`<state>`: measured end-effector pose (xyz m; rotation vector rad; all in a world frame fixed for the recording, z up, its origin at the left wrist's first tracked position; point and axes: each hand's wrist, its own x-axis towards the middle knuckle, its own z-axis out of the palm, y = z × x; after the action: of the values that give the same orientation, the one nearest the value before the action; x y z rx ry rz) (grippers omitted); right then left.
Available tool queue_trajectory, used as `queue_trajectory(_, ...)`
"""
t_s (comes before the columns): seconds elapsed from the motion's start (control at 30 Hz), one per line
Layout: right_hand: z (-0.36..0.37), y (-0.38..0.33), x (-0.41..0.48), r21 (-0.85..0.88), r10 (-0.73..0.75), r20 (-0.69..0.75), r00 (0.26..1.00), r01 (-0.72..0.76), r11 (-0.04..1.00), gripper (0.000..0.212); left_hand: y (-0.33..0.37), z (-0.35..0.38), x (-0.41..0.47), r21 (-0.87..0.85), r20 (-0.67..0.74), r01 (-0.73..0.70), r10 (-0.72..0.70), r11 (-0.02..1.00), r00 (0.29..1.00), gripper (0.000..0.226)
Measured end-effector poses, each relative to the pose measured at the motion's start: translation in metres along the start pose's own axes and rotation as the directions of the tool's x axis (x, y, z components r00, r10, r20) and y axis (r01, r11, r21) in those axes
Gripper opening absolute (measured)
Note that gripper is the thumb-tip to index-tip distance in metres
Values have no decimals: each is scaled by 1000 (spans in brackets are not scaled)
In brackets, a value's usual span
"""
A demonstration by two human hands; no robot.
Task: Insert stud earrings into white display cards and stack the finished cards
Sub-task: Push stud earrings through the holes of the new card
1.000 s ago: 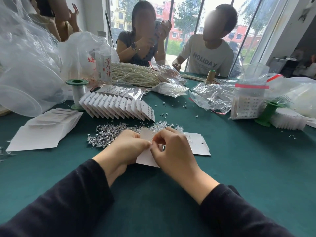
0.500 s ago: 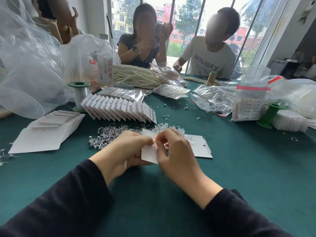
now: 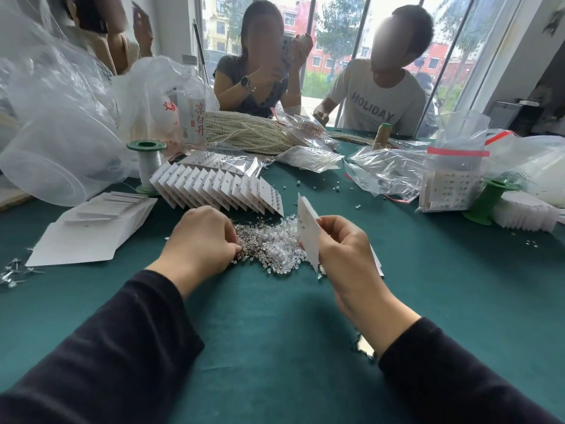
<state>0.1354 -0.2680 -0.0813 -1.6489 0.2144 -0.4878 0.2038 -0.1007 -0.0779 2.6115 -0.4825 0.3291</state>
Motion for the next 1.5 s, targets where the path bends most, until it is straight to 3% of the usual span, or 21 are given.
queue_trajectory(0.13,0,-3,0,233,167,89,982,-184,955,17,2,-2,0,-65,-32,7,-9,998,999,13)
queue_trajectory(0.33,-4,-5,3,549,292,274,916,-398,735,26,10,-8,-3,-271,-75,-21,1,962,997,31)
queue_trajectory(0.43,-3,-5,3,574,292,320,901,-430,697,26,30,-10,-12,-443,-47,-88,75,892,996,33)
queue_trajectory(0.57,0,-7,0,593,257,432,864,-487,641,20,51,-4,-21,-437,-86,-247,233,865,969,17)
queue_trajectory(0.7,4,-8,-4,585,224,449,865,-474,659,38,52,-1,-23,-416,-152,-268,225,869,963,10)
queue_trajectory(0.83,2,-8,-3,555,243,380,893,-430,712,27,50,1,-20,-469,-134,-226,185,854,974,12)
queue_trajectory(0.97,-1,-8,-6,553,215,417,883,-434,711,20,48,2,-20,-500,-139,-201,151,842,979,11)
queue_trajectory(1.23,-1,-10,-7,559,219,438,872,-455,693,16,48,4,-19,-365,-183,-287,234,885,955,7)
queue_trajectory(1.37,-1,-9,-6,557,257,416,873,-467,687,32,49,5,-20,-323,-201,-319,265,891,943,8)
queue_trajectory(1.5,0,-9,-6,561,273,417,867,-482,673,33,51,4,-23,-276,-239,-360,299,891,924,4)
